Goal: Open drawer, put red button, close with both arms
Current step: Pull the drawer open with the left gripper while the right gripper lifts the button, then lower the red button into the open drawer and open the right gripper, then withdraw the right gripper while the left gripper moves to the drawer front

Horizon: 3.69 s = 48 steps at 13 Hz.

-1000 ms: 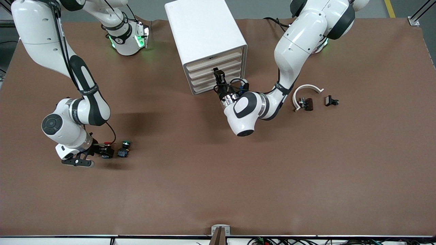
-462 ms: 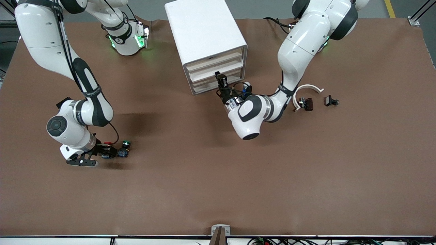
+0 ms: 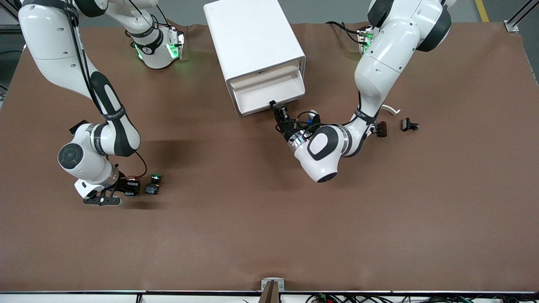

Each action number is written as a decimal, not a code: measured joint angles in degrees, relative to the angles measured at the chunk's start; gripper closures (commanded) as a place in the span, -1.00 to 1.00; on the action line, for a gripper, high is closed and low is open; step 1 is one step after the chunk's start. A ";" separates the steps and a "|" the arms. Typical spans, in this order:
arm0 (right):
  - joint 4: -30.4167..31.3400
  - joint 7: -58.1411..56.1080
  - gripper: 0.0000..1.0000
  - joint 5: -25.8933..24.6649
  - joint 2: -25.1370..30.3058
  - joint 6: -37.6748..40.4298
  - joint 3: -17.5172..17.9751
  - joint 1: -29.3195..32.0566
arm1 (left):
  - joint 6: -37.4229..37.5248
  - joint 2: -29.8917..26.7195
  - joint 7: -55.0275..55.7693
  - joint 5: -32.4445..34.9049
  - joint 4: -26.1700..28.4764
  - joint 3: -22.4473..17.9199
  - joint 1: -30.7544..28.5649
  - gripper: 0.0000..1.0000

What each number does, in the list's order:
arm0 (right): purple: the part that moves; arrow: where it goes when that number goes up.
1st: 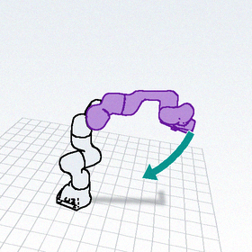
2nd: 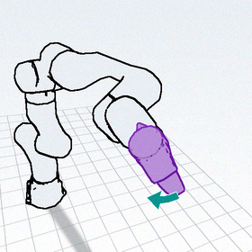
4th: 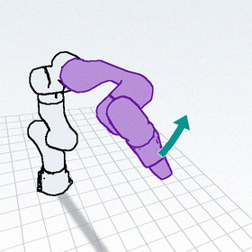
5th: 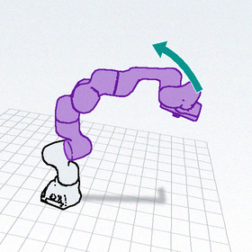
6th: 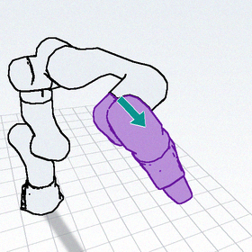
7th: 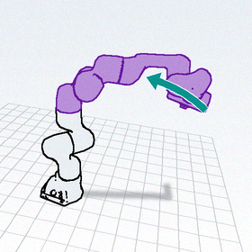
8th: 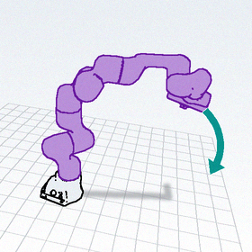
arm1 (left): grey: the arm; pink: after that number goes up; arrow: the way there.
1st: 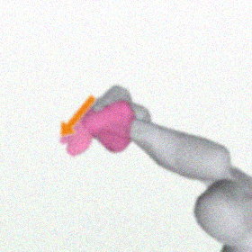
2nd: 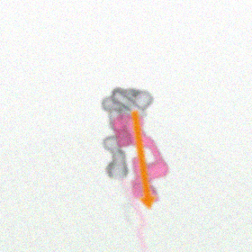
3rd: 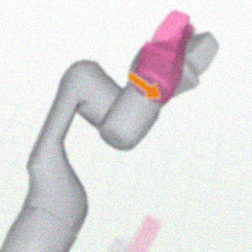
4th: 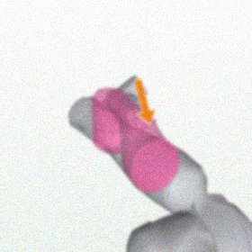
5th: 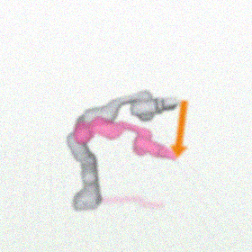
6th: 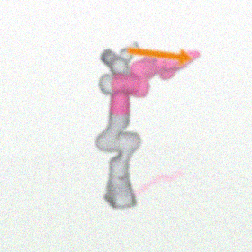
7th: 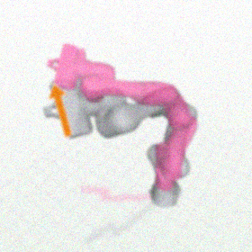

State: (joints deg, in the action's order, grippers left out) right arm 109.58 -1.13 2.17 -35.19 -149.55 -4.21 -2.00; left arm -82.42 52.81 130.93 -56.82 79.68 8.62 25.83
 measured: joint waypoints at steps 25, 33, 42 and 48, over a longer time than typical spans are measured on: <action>-7.54 85.06 1.00 1.02 19.79 31.26 5.43 -39.65 | -7.02 -0.10 -5.50 1.37 -7.91 -4.39 -5.01 -1.00; -7.35 98.17 1.00 -2.45 18.09 30.40 5.28 -49.24 | -6.92 -3.63 -23.92 14.69 -11.84 -5.28 -8.72 -1.00; -7.60 99.36 -1.00 -3.29 15.84 28.40 4.99 -49.96 | -7.80 -11.77 -43.90 18.25 -12.36 -12.60 -9.42 -1.00; -11.52 91.75 -1.00 -3.55 15.91 29.11 3.43 -46.72 | -9.06 -15.25 -48.90 34.22 -12.36 -12.28 -4.06 -1.00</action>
State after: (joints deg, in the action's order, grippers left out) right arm 98.06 90.62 -1.38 -19.28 -120.44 -0.78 -48.71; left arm -91.48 37.55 82.03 -22.60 67.32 -3.66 21.77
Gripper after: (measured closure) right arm 0.000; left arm 0.000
